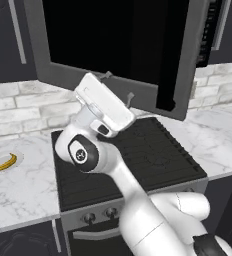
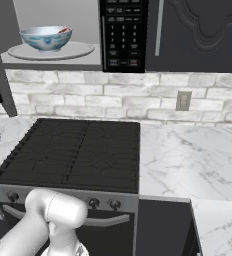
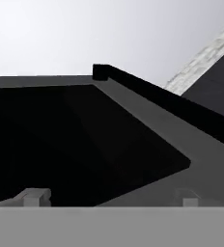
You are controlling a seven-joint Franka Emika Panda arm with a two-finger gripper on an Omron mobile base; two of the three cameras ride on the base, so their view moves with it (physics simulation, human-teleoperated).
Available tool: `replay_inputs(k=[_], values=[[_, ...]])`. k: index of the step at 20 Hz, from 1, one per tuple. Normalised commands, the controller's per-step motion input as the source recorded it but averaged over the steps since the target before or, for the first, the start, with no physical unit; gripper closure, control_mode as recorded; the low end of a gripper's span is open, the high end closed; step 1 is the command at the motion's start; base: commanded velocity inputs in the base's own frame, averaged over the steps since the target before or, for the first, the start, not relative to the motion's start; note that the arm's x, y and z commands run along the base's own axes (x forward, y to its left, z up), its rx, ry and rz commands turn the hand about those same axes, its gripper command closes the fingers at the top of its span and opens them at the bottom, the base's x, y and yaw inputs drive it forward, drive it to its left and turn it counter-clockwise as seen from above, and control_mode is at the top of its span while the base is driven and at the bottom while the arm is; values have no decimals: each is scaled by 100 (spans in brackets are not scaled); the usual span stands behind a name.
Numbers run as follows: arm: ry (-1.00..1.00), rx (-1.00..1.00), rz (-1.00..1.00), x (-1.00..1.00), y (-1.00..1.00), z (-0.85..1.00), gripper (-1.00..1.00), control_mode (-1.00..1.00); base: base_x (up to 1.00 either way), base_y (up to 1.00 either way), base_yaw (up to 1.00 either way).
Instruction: Remove the banana from the bowl and place it on the small plate. Then place the bowl with only the steak in the microwave, close the door, and press the start button to microwave the steak.
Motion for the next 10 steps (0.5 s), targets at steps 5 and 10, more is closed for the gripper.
replay_inputs(k=[5, 10], values=[[0, 29, 28, 67, -74, 3, -100, -100, 0, 0, 0], [0, 17, 50, 97, -41, -6, -100, -100, 0, 0, 0]])
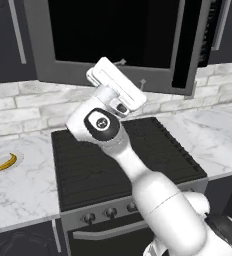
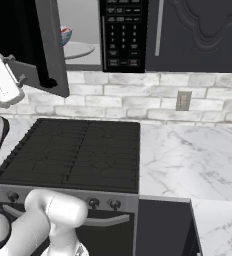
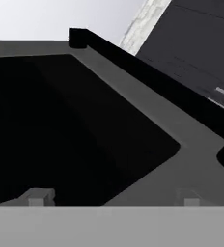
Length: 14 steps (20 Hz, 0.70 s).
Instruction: Remove the banana from the bowl and place it on the small plate. Then place the bowl with only the steak in the microwave, close the door, and press the start button to microwave the steak.
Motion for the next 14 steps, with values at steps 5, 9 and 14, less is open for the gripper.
replay_inputs(k=[5, 9, 14], values=[[0, 4, 58, 100, -19, -15, -100, -100, 0, 0, 0], [0, 5, 55, 100, -19, -7, -100, -100, 0, 0, 0], [0, 9, 51, 100, -15, -12, -100, -100, 0, 0, 0]])
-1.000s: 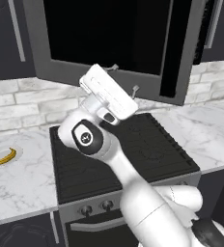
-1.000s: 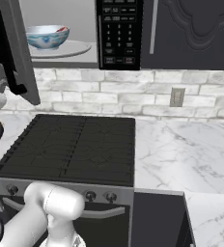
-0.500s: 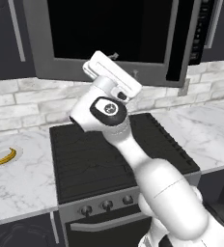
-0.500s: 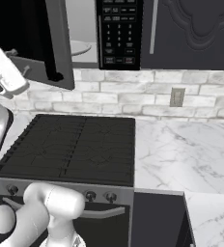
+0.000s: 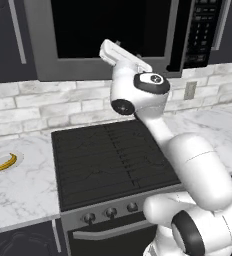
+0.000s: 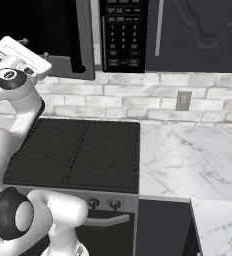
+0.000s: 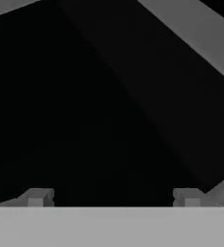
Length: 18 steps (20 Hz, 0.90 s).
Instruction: Remove the banana from the bowl and place it on the small plate. Then place the bowl with only the steak in the microwave, close the door, and press the start button to microwave the steak.
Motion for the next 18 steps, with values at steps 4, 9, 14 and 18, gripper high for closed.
replay_inputs(k=[4, 9, 14, 18], values=[[0, 13, 46, 100, -4, -10, -100, -100, 0, 0, 0], [0, 14, 39, 100, 0, -14, -100, -100, 0, 0, 0], [0, 14, 32, 61, 0, -6, -100, -100, 0, 0, 0], [0, 16, 7, -50, -22, 7, -100, -100, 0, 0, 0]])
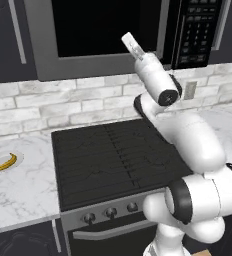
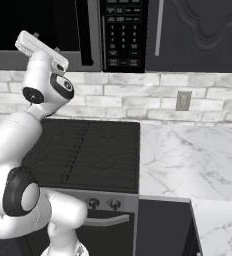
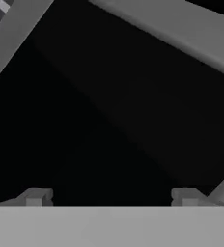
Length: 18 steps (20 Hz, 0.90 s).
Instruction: Remove the banana from the bowl and place it on the small plate. Then place the bowl with only the steak in the microwave, close the door, and press the start button to microwave the steak.
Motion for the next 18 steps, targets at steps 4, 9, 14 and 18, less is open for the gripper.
replay_inputs(k=[4, 9, 14, 18], values=[[-9, 21, 1, -100, -67, 32, -100, -100, 0, 0, 0], [-13, 22, 6, -100, -75, 60, -100, -100, 0, 0, 0], [-9, 19, 11, -79, -63, 97, -100, -100, 0, 0, 0], [-3, 14, 12, -70, -63, 75, -100, -100, 0, 0, 0]])
